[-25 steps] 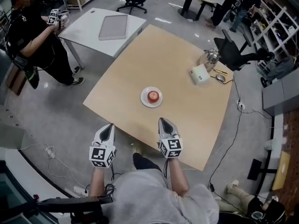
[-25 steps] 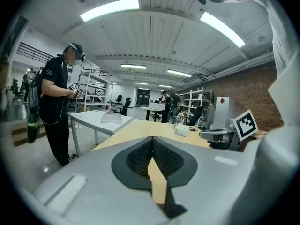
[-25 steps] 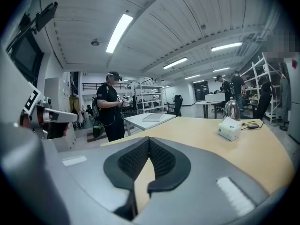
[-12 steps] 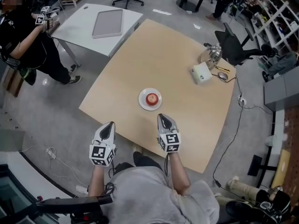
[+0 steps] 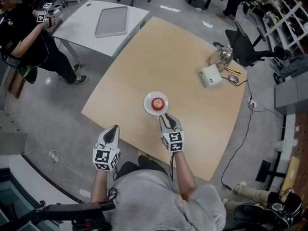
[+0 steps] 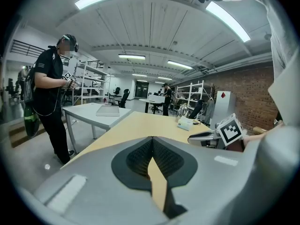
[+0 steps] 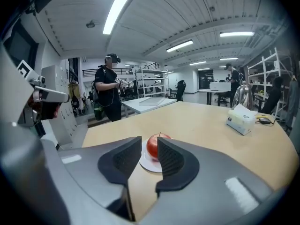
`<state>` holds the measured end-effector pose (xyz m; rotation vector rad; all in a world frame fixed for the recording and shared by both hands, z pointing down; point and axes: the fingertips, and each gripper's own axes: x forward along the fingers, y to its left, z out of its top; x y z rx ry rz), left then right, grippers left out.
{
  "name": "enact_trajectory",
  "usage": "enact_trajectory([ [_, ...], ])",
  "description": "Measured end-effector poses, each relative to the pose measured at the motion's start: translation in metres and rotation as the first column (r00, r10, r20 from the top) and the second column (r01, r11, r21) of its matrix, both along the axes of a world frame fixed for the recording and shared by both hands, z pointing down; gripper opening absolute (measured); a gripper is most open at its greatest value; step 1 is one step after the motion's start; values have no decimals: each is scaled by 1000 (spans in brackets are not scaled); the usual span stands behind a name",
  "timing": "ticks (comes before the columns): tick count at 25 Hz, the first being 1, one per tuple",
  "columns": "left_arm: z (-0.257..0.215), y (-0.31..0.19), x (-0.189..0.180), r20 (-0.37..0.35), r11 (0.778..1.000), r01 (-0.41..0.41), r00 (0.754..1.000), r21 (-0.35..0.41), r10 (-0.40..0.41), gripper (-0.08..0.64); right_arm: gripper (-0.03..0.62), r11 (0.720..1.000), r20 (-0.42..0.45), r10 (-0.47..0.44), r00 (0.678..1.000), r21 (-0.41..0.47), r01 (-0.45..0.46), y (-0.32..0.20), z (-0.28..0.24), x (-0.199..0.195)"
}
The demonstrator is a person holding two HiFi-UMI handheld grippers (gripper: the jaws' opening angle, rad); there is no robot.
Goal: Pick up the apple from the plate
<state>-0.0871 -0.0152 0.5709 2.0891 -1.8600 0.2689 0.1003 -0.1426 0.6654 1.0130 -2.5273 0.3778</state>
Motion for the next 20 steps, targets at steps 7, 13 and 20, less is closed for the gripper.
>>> enact_trajectory([
  [7,3,-13,-2,7,1000,-10,1000,-16,10,20,196,999,-29,-16,999,-44,14,-20,22,-13],
  [13,4,-23,-6,10,1000,-7,1000,-22,7,20,258,997,-67,-21,998,-69,17,-36,39,-18],
  [20,11,-28,-14,7,999,4,1000,-38,-4,20,333,996,-110,-43,993,-88,33,-49,57,-27],
])
